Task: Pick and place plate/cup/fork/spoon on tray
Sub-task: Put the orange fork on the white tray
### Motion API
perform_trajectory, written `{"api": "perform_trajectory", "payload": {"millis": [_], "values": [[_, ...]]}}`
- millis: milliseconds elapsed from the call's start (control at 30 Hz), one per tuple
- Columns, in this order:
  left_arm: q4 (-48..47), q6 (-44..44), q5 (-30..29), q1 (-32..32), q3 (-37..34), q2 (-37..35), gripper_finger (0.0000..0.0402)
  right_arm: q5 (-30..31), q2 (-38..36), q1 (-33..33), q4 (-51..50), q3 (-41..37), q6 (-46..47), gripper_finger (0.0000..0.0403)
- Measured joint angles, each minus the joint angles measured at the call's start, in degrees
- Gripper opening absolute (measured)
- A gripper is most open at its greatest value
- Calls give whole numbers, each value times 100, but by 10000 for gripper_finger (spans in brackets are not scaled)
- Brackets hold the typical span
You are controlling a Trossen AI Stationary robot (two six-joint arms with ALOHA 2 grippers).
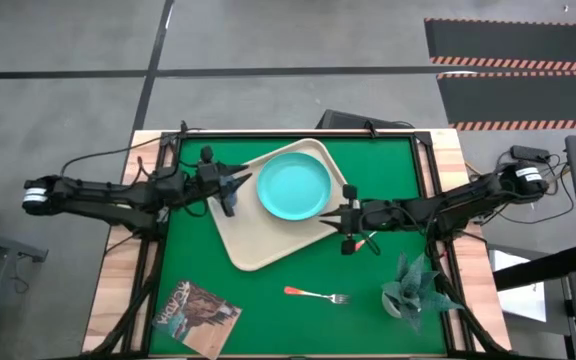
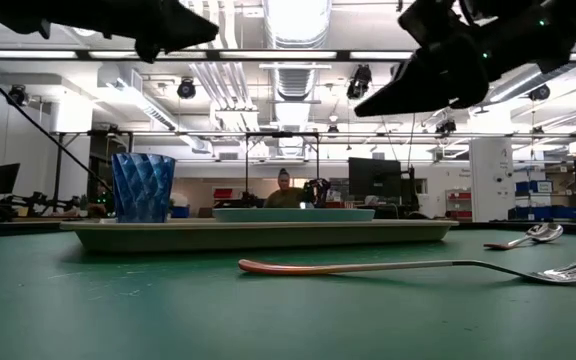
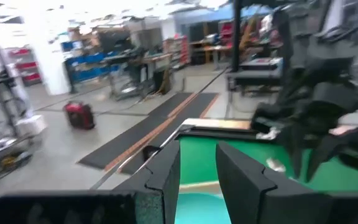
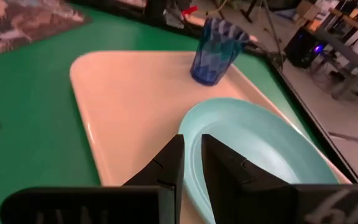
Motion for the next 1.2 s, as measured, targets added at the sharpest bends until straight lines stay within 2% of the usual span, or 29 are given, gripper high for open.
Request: {"api": "perform_trajectory", "payload": {"millis": [200, 467, 833, 1000, 1200], "values": [[1125, -9, 612, -86, 5, 626, 89, 106, -753, 0, 189, -282, -563, 47], [1527, -356, 649, -388, 247, 1315, 89, 158, -1955, -15, 259, -285, -1565, 47], [1482, -913, 597, -1252, 1123, 2288, 89, -251, -2479, -13, 11, -371, -1743, 47], [1428, -997, 565, -1540, 1689, 2724, 89, -669, -2643, -10, 22, -474, -1744, 34], [571, -1154, 546, -1557, 2449, 3013, 89, -653, -2907, -12, 19, -522, -1860, 18]]}}
